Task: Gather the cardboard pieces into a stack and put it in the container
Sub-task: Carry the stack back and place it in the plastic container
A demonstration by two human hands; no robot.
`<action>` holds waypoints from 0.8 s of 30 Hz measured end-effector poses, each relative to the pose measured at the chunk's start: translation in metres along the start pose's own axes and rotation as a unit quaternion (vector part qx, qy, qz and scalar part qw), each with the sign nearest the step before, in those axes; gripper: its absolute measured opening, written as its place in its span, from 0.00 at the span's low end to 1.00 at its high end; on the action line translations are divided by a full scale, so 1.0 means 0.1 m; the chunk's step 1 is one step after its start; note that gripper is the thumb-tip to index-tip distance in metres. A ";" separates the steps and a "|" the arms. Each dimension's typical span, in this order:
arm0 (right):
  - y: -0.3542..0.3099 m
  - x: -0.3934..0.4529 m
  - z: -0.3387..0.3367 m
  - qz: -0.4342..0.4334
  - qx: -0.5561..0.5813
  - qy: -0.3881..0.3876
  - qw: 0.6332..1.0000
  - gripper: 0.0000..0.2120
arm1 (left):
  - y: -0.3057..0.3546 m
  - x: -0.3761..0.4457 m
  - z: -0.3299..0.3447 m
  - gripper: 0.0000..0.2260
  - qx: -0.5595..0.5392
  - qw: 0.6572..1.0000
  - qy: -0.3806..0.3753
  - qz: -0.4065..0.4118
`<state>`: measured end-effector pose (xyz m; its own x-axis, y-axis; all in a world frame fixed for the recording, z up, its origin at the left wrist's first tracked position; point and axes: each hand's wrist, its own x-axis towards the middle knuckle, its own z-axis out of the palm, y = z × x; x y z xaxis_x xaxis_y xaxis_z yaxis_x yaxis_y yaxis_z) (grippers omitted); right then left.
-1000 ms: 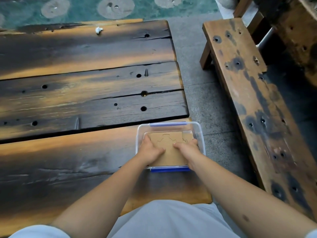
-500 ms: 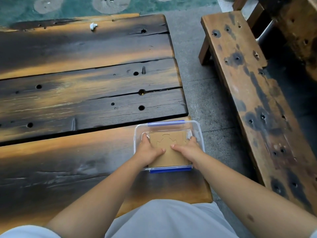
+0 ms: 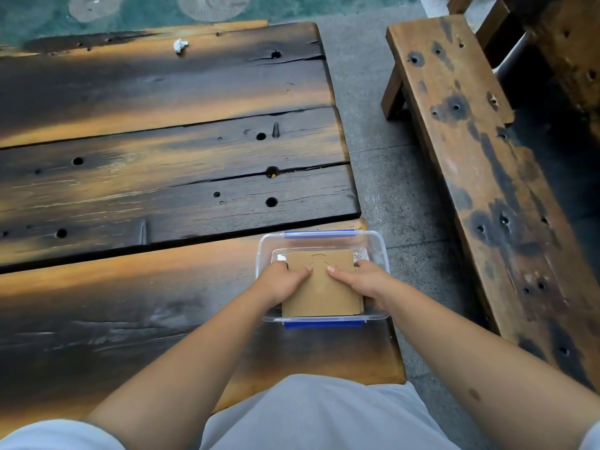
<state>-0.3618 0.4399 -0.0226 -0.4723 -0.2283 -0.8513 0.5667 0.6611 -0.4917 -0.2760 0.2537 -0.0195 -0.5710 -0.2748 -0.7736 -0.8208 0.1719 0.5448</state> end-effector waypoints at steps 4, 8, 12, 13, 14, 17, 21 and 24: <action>-0.04 -0.01 -0.02 0.000 -0.007 -0.005 1.000 0.48 | 0.04 -0.01 0.02 0.31 -0.002 0.999 -0.019 -0.026; -0.07 -0.02 -0.03 0.029 -0.017 -0.020 0.999 0.54 | 0.10 -0.01 -0.01 0.31 0.003 0.996 -0.060 -0.059; -0.13 -0.02 -0.04 0.049 -0.010 -0.025 0.998 0.55 | 0.19 0.00 -0.08 0.31 0.022 0.988 -0.097 -0.117; -0.14 -0.02 -0.04 0.050 -0.013 -0.025 0.998 0.55 | 0.20 0.00 -0.09 0.31 0.029 0.987 -0.104 -0.120; -0.14 -0.02 -0.05 0.050 -0.015 -0.024 0.998 0.56 | 0.21 0.00 -0.09 0.31 0.035 0.987 -0.106 -0.119; -0.14 -0.03 -0.06 0.050 0.014 -0.027 0.998 0.55 | 0.21 -0.01 -0.07 0.27 0.029 0.990 -0.091 -0.105; -0.14 -0.07 -0.05 0.034 0.123 -0.038 0.991 0.53 | 0.17 -0.05 -0.09 0.23 -0.132 0.982 -0.072 -0.116; -0.11 -0.07 -0.01 0.036 0.217 -0.039 0.975 0.47 | 0.12 -0.09 -0.09 0.17 -0.265 0.956 -0.050 -0.112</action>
<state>-0.3654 0.4352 -0.0109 -0.3770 -0.2581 -0.8895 0.8367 0.3170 -0.4466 -0.2806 0.2496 -0.0037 -0.4021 -0.1524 -0.9028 -0.8139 -0.3922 0.4287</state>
